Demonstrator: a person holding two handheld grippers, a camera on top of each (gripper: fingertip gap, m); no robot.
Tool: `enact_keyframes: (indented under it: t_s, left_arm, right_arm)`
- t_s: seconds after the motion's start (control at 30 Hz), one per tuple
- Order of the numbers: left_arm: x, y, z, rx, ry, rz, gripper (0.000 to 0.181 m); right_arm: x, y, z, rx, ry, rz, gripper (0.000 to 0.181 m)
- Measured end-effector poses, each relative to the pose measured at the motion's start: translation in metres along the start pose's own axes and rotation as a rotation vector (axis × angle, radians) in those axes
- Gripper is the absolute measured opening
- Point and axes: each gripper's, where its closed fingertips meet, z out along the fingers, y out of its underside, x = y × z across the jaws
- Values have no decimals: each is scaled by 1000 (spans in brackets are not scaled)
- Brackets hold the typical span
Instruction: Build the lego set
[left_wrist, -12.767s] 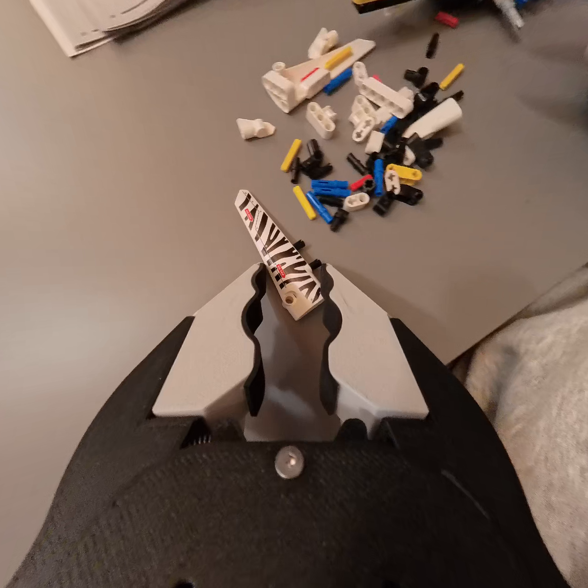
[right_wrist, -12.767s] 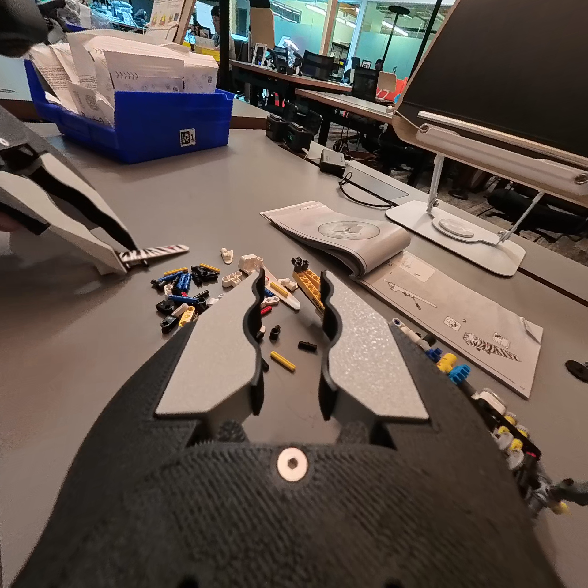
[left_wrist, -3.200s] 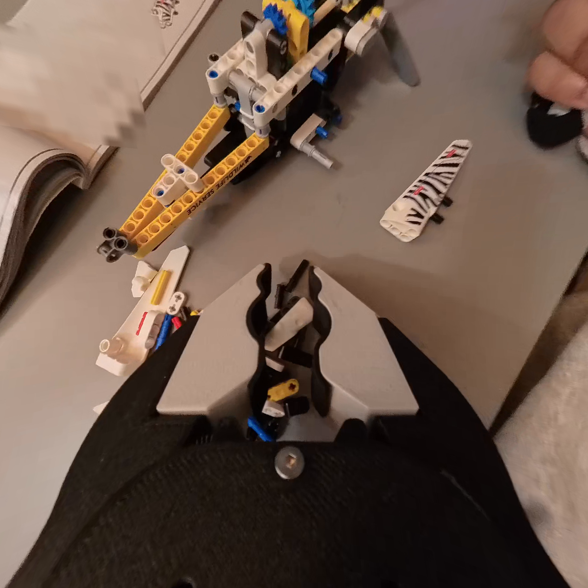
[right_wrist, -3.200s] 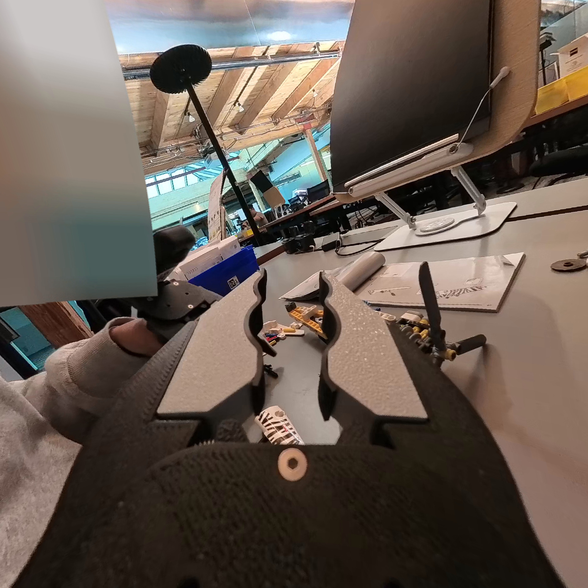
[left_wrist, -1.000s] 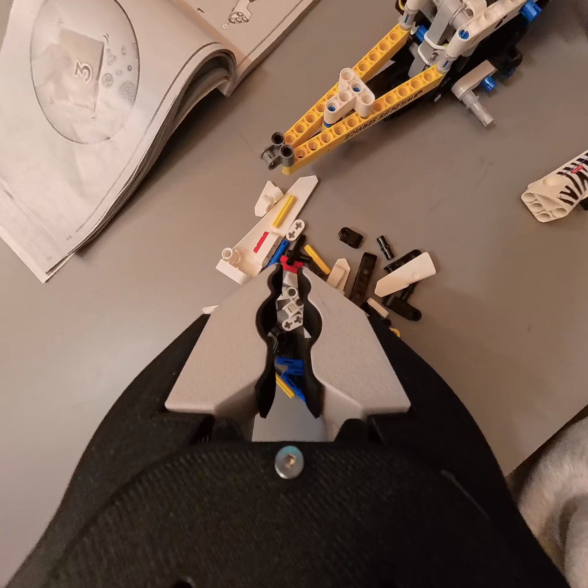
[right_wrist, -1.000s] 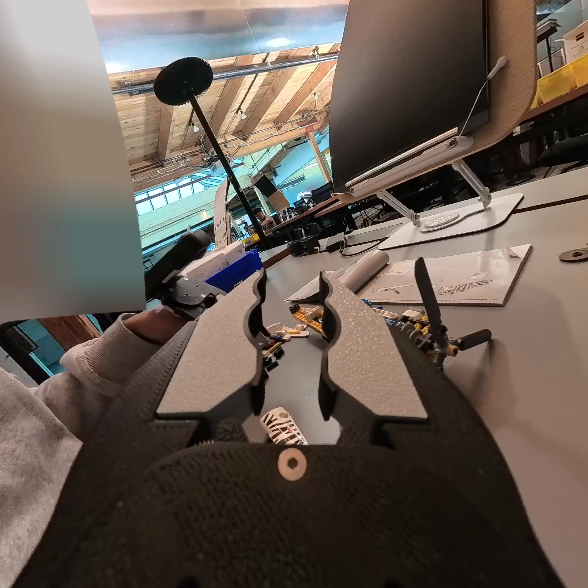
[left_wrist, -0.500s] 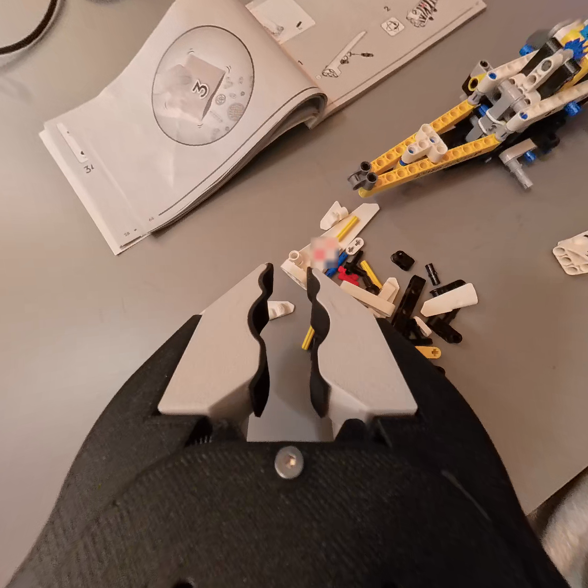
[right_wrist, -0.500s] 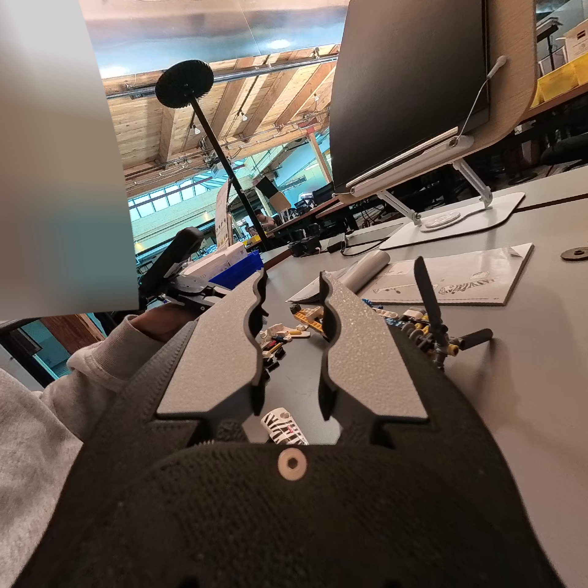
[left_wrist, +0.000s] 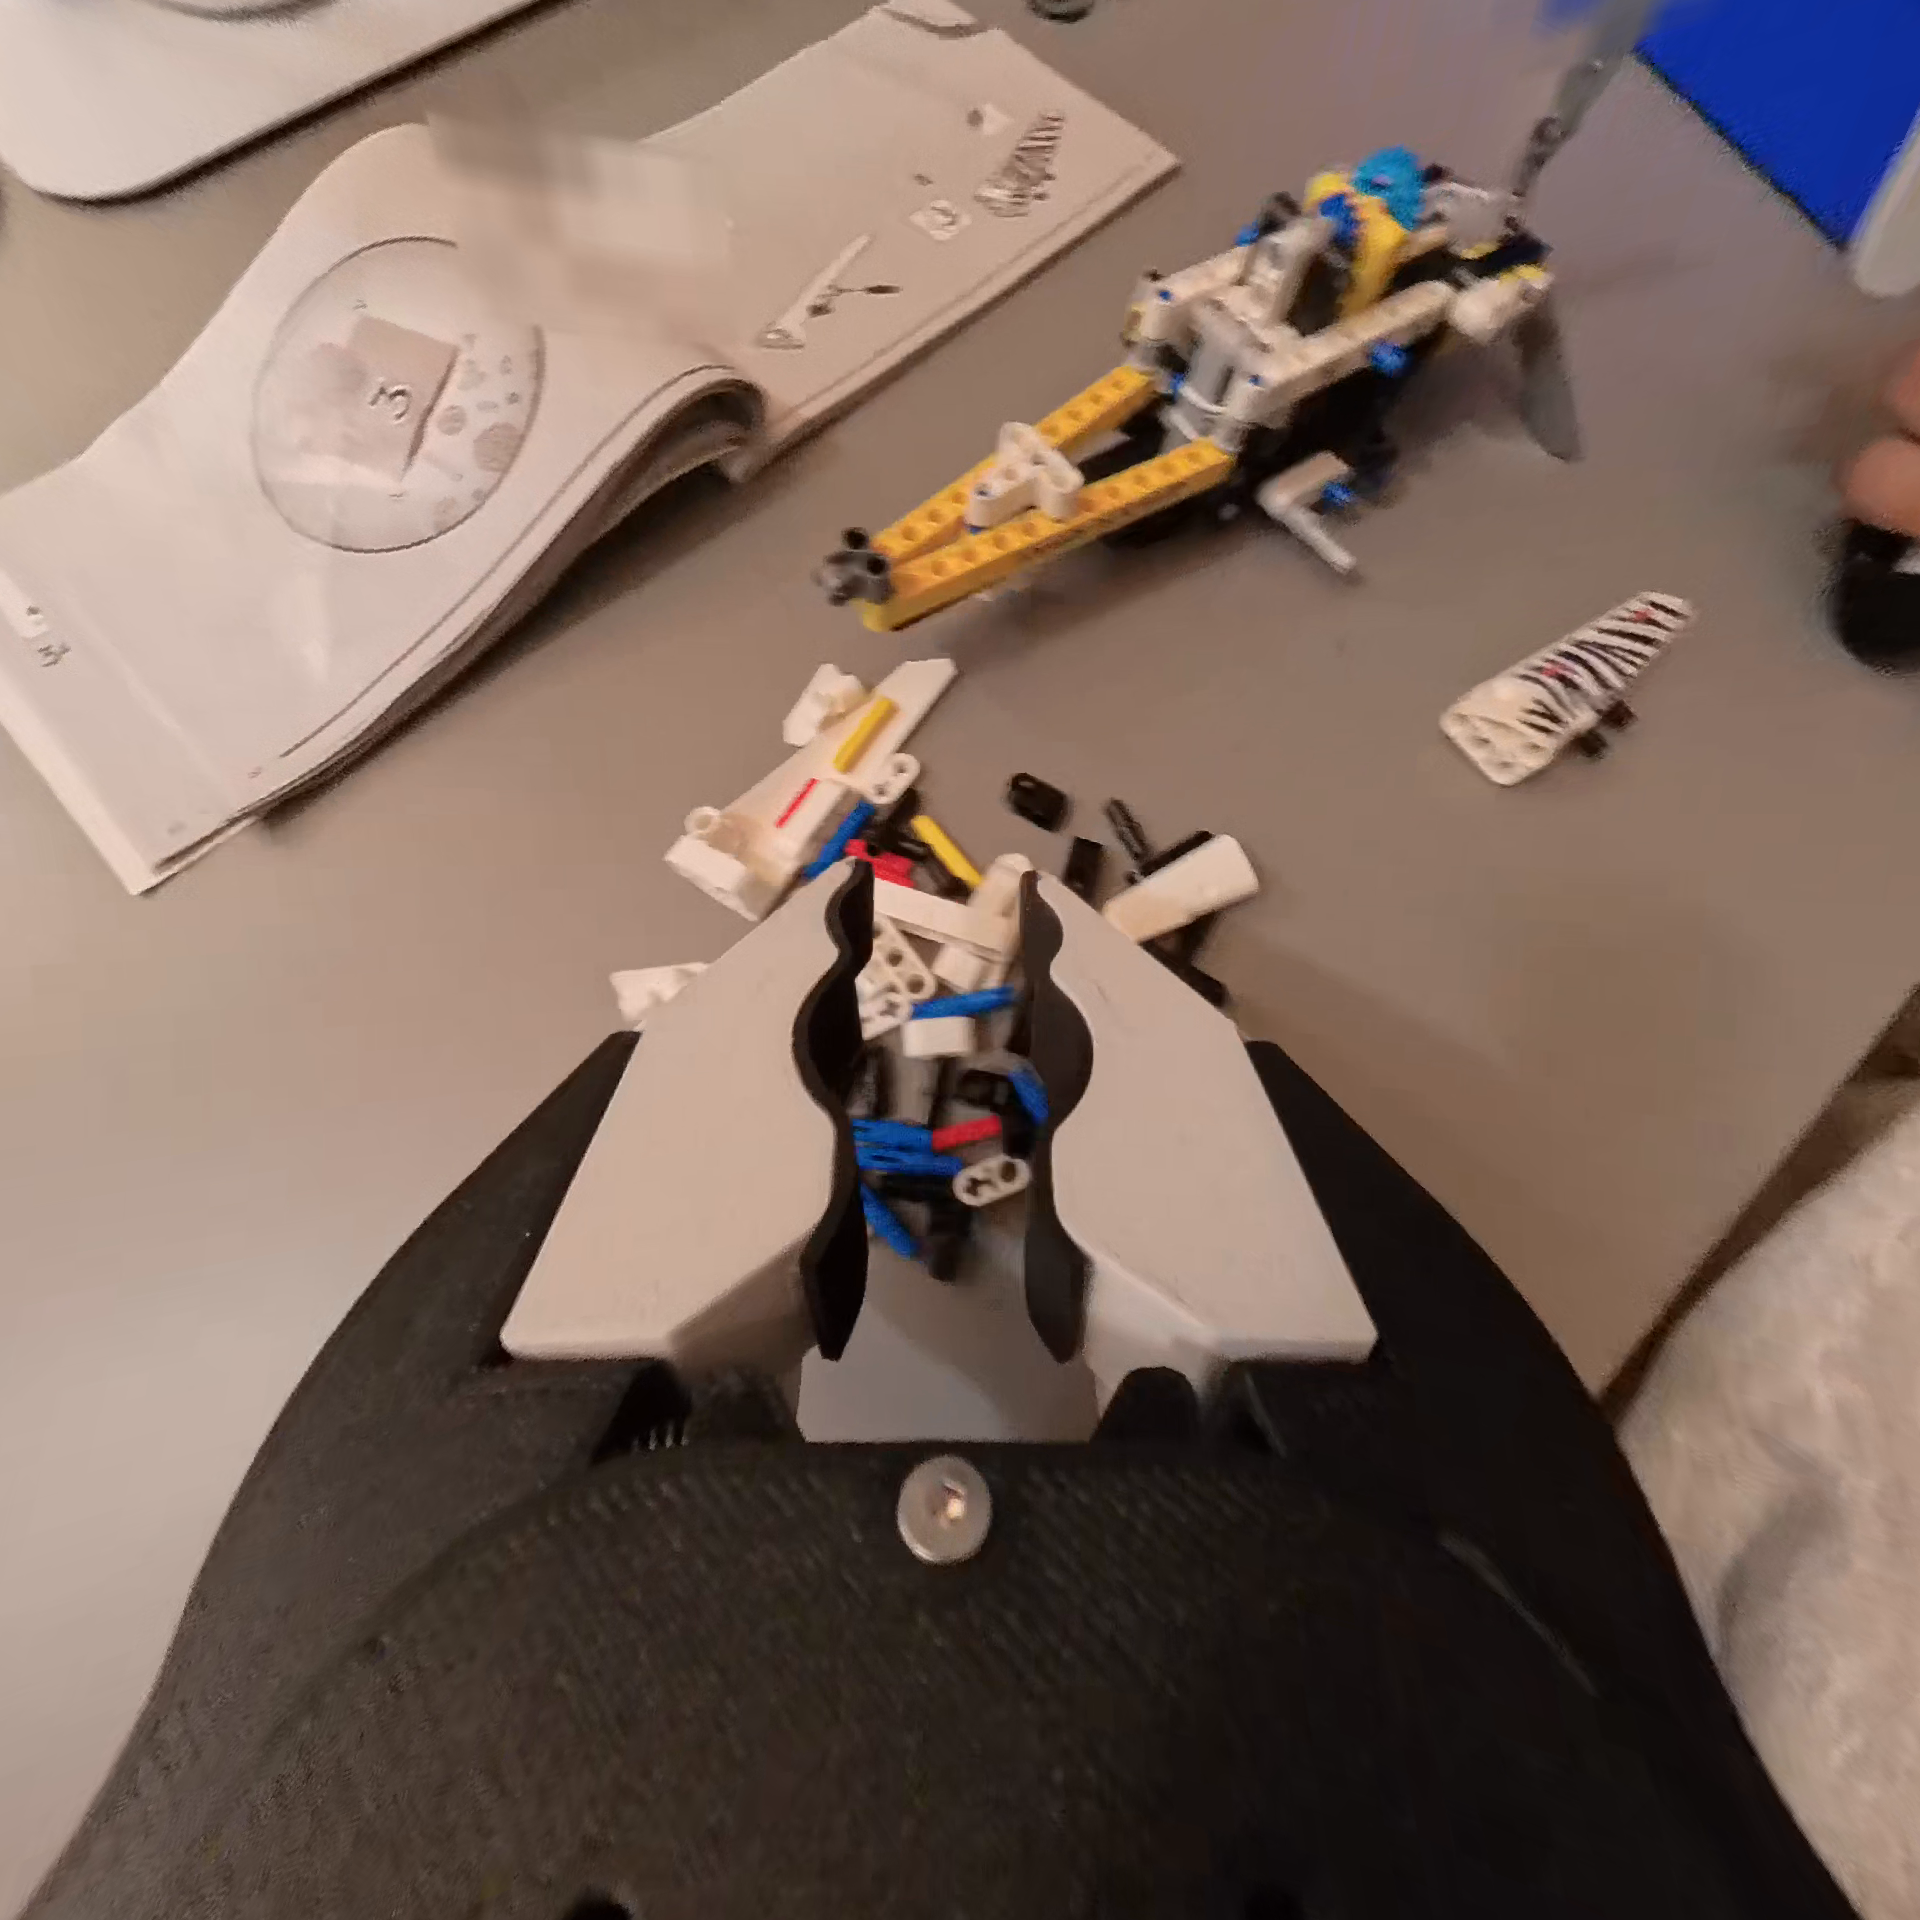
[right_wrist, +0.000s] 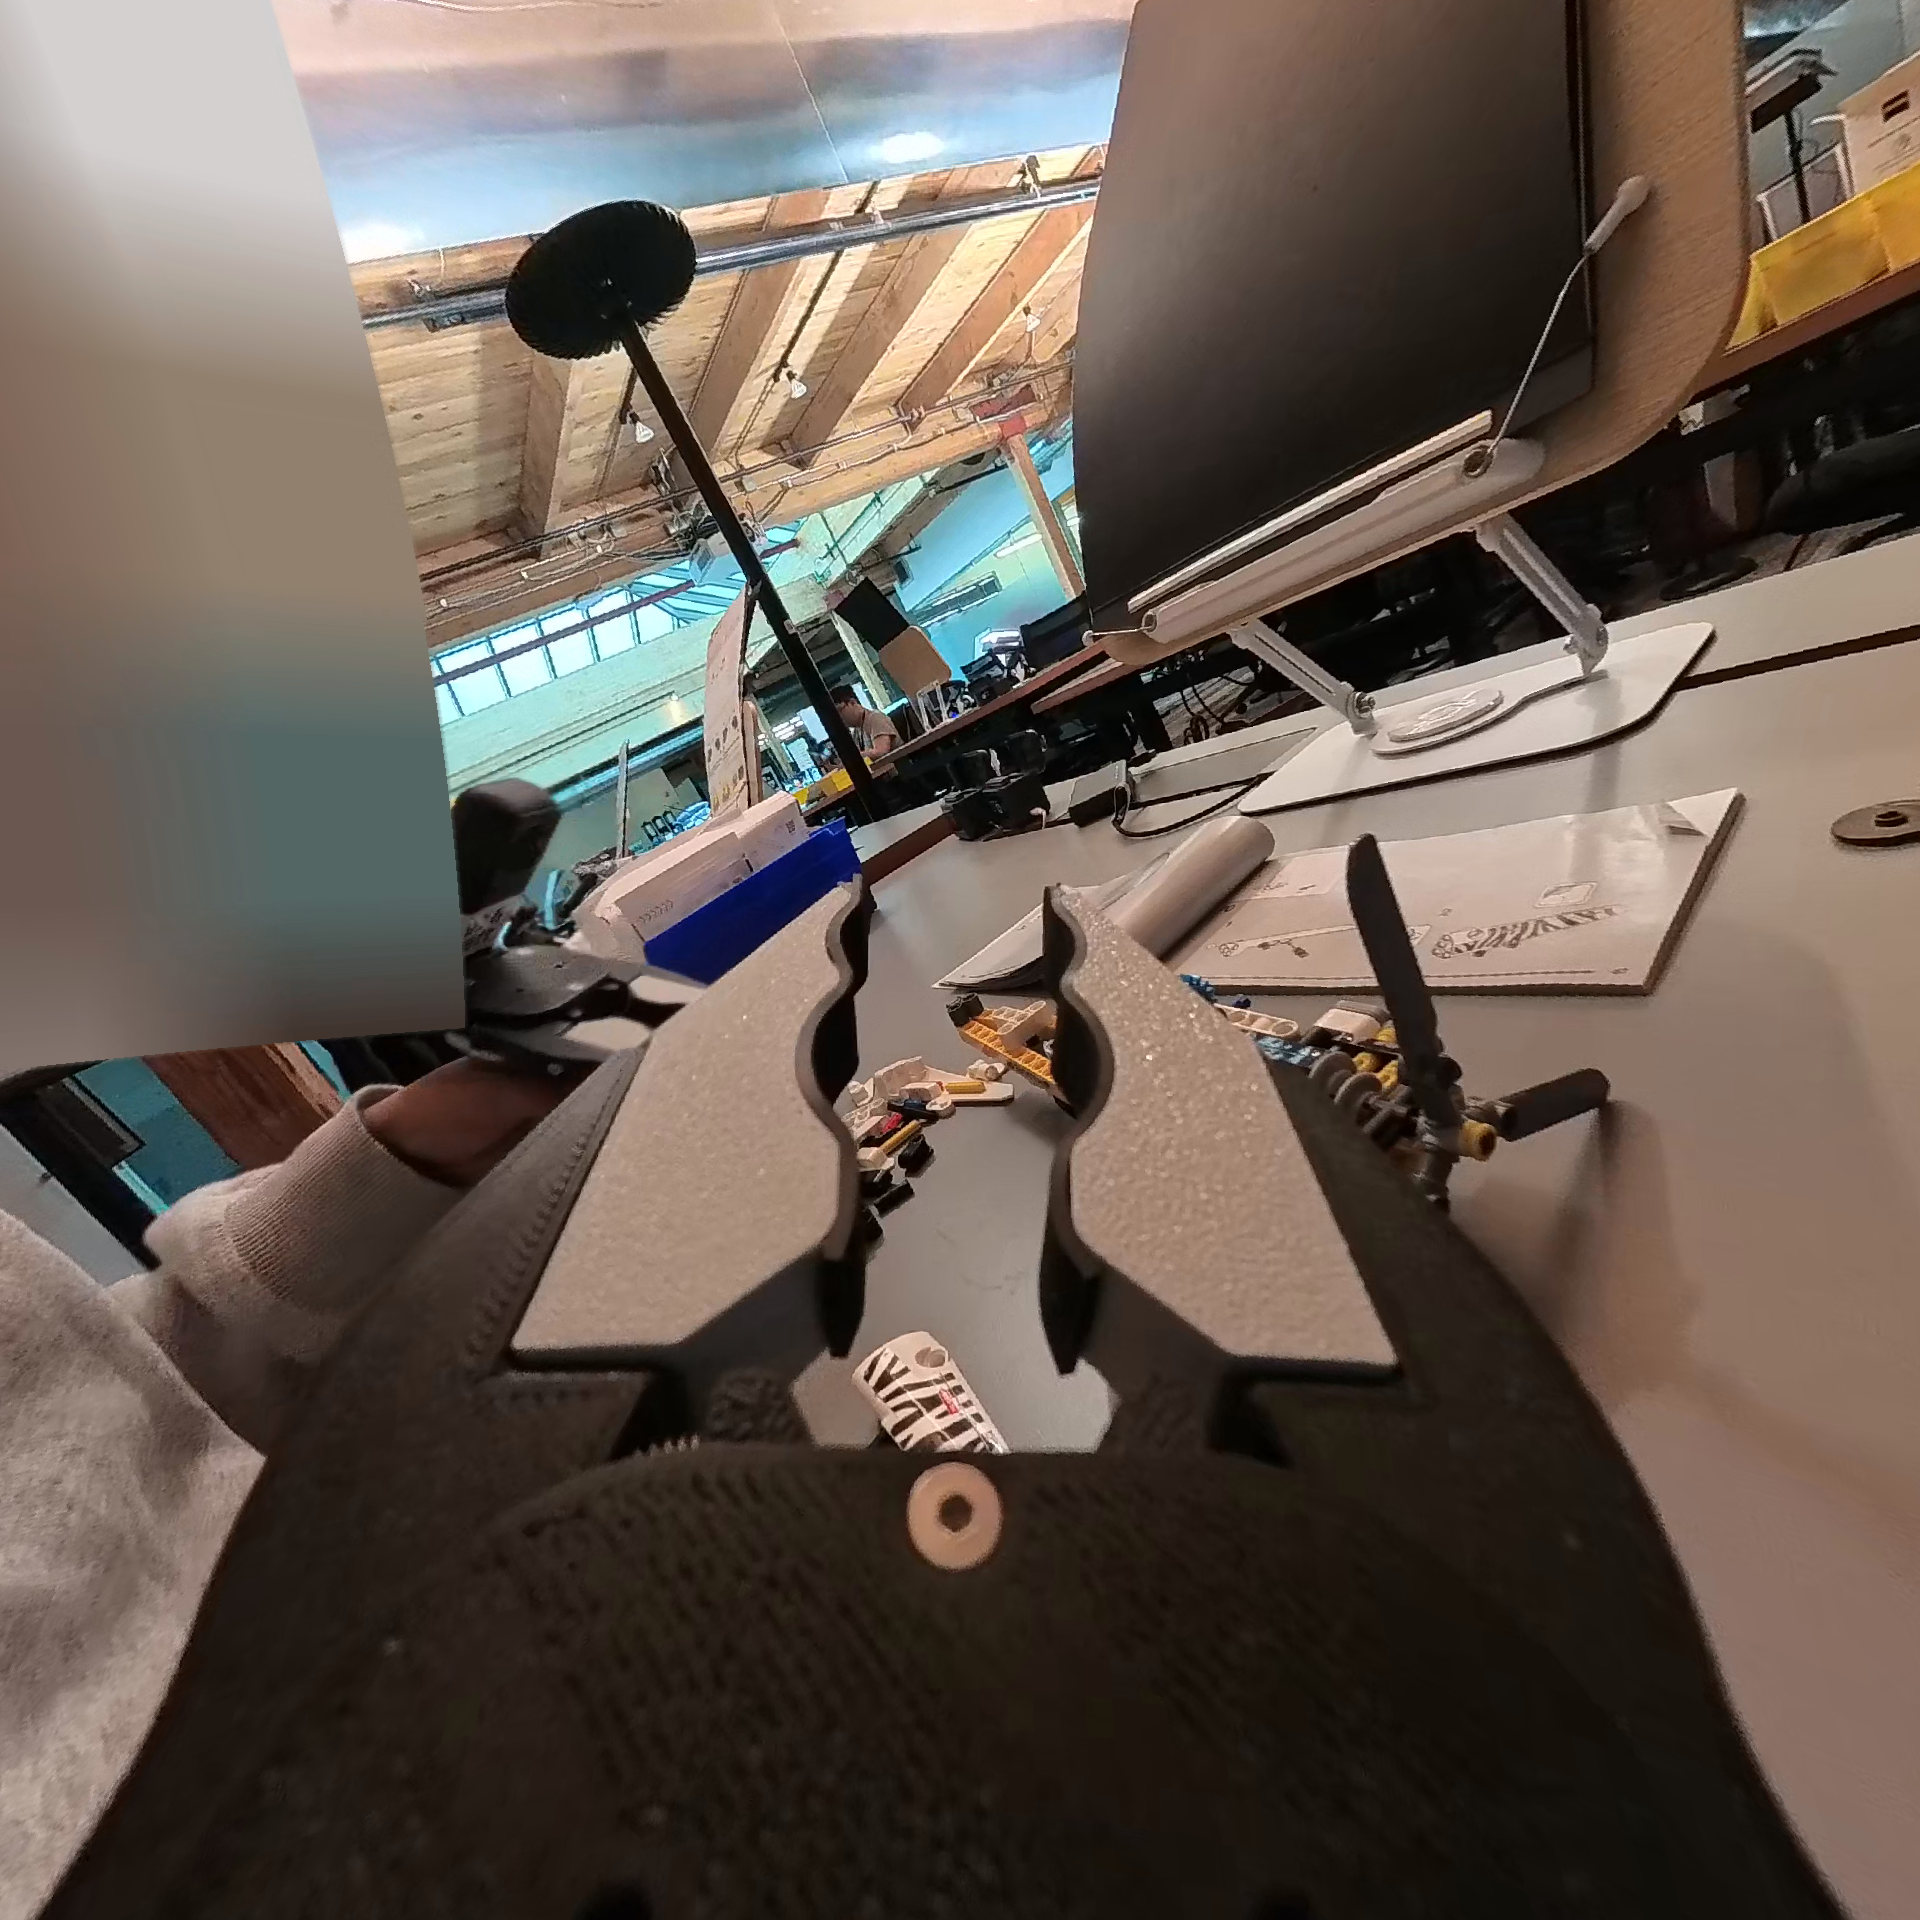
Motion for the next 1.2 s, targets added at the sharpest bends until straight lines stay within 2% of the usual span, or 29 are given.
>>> enact_keyframes:
  t_s: [0.1, 0.13, 0.23, 0.33, 0.47, 0.57, 0.7, 0.77, 0.83, 1.0, 1.2]
  left_arm:
    - [29, 0, -4, 43, 69, 14, 42]
    - [33, 0, -4, 53, 55, -2, 48]
    - [33, -3, 4, 59, -45, -44, 53]
    - [49, 0, 20, 22, -37, -10, 61]
    - [41, 8, 32, -45, -142, 86, 58]
    - [35, 3, 30, -25, -209, 129, 57]
    - [42, -2, 31, 7, -215, 129, 60]
    - [37, -4, 32, 26, -284, 164, 60]
    - [33, -4, 33, 17, -358, 216, 60]
    - [36, -3, 43, -21, -426, 329, 62]
    - [25, -4, 39, -33, -516, 414, 61]
  right_arm:
    - [-1, 1, 0, -2, -5, 4, 32]
    - [-1, 1, 0, -1, -5, 5, 32]
    - [-1, 0, 0, 0, -6, 7, 32]
    - [-1, 0, 0, 1, -7, 7, 31]
    - [-1, 0, 0, 4, -9, 10, 32]
    - [-1, 0, -1, 5, -10, 14, 32]
    - [-1, 0, 0, 4, -13, 19, 32]
    - [-1, 0, 0, 5, -13, 21, 32]
    - [-1, 0, 0, 5, -13, 21, 32]
    - [-1, 0, -1, 6, -14, 22, 32]
    - [-1, 0, -1, 6, -15, 25, 31]
